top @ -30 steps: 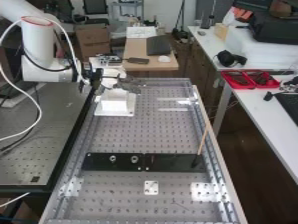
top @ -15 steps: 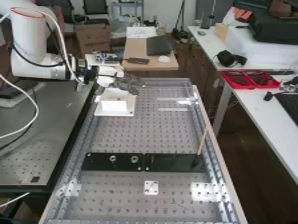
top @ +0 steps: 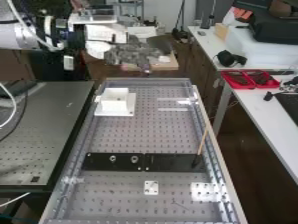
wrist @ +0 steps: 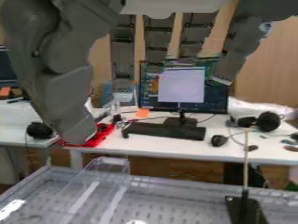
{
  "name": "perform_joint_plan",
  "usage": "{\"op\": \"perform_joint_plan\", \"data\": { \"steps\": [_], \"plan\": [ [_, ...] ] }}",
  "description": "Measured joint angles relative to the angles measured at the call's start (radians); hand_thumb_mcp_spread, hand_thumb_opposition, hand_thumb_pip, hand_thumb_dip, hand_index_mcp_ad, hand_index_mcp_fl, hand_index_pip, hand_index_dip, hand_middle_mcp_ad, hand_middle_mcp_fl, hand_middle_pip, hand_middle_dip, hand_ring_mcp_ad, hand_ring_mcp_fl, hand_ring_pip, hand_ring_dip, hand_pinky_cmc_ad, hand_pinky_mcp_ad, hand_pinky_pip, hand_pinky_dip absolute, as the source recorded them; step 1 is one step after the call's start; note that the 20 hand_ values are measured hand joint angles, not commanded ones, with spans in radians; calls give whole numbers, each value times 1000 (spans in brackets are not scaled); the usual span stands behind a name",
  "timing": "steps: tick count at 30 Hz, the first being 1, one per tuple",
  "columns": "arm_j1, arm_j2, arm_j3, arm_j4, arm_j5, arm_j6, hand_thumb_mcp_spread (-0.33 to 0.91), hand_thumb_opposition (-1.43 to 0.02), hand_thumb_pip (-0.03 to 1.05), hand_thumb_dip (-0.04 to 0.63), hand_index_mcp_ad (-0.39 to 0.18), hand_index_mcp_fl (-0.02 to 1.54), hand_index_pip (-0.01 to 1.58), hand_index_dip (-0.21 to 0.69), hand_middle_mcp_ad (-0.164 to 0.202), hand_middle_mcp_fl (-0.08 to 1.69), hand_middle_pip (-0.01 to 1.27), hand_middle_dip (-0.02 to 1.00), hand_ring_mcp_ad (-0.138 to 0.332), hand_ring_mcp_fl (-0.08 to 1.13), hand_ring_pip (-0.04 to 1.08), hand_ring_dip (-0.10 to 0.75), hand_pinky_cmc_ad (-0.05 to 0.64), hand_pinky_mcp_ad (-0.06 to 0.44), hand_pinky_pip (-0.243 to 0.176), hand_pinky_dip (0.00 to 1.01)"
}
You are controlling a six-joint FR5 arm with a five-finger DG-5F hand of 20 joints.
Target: Grab the smaller nut and place it in the white container
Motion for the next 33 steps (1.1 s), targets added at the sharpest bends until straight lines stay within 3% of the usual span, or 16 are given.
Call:
{"op": "perform_joint_plan", "data": {
  "steps": [1, 5, 10, 13, 19, 33],
  "plan": [
    [-21, 0, 24, -11, 0, -3, 316, -822, 602, 267, -101, 10, 902, 173, 40, 103, 115, 222, 101, 5, 120, 87, 340, 265, -61, 525],
    [-70, -10, 104, -45, 27, -7, 300, -787, 541, 239, -103, 12, 658, 164, 38, 105, 119, 227, 113, 5, 122, 87, 340, 279, -63, 569],
    [-87, -29, 171, -60, 162, 6, 271, -759, 494, 190, -101, 17, 454, 164, 51, 105, 119, 227, 122, 2, 141, 87, 340, 288, -63, 600],
    [-81, -49, 214, -70, 254, 22, 272, -730, 443, 169, -68, 28, 297, 166, 54, 105, 119, 227, 141, 0, 141, 87, 340, 295, -63, 620],
    [-58, -99, 298, -100, 389, 70, 258, -696, 428, 127, -61, 40, 182, 166, 58, 105, 119, 227, 145, 0, 138, 87, 346, 312, -75, 618],
    [-37, -175, 413, -186, 451, 129, 260, -696, 440, 113, -63, 66, 134, 166, 56, 106, 119, 227, 148, 0, 127, 87, 367, 316, -75, 614]
  ]
}}
